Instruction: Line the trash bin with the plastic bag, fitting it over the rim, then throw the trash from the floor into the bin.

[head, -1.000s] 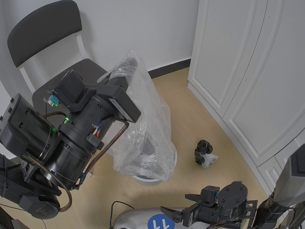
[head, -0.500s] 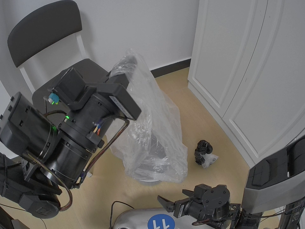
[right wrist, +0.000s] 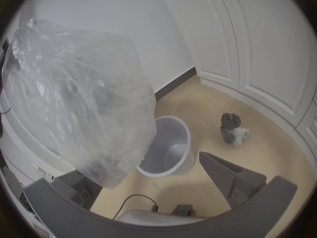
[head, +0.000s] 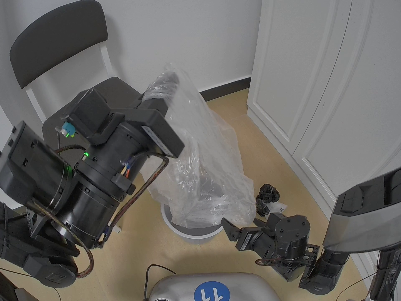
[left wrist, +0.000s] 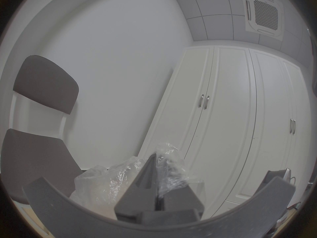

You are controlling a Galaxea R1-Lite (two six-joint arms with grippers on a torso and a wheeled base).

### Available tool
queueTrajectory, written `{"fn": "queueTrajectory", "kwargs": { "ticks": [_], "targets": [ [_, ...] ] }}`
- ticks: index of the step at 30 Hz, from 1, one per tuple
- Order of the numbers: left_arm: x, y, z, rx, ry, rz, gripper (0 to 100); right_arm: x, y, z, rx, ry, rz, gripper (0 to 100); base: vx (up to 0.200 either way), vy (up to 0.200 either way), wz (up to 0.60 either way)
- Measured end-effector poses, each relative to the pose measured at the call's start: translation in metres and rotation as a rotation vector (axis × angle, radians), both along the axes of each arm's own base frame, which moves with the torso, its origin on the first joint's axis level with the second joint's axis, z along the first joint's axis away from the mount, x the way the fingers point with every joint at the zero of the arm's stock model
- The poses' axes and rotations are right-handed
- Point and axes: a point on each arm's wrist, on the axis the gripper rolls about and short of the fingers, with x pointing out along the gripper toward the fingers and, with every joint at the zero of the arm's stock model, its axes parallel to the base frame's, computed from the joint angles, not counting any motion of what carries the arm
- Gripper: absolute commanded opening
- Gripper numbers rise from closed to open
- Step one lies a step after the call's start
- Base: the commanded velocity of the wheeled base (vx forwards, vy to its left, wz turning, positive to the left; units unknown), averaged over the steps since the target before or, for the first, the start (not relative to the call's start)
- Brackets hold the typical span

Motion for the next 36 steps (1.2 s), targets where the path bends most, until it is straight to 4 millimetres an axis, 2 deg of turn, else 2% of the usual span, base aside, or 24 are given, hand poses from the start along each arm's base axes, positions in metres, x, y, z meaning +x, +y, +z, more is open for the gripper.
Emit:
{"fn": "queueTrajectory", "kwargs": {
  "ticks": [12, 18, 21, 30, 36],
  "targets": [
    [-0.001, 0.000, 0.002, -0.005, -0.004, -0.003, 0, 0.038, -0.029, 0.005, 0.021, -0.032, -0.132, 100, 0.000, 0.000, 0.00],
    [-0.005, -0.003, 0.002, -0.007, -0.006, -0.021, 0, 0.057, -0.038, 0.006, 0.097, -0.035, -0.182, 100, 0.000, 0.000, 0.00],
    [-0.007, -0.004, 0.002, -0.007, -0.006, -0.029, 0, 0.055, -0.031, 0.007, 0.130, -0.029, -0.166, 100, 0.000, 0.000, 0.00],
    [-0.013, -0.009, 0.002, -0.007, -0.004, -0.056, 0, 0.029, 0.001, 0.004, 0.180, 0.012, -0.055, 100, 0.000, 0.000, 0.00],
    [-0.015, -0.011, 0.002, -0.012, 0.001, -0.056, 0, 0.031, 0.008, -0.005, 0.209, 0.039, -0.056, 100, 0.000, 0.000, 0.00]
  ]
}}
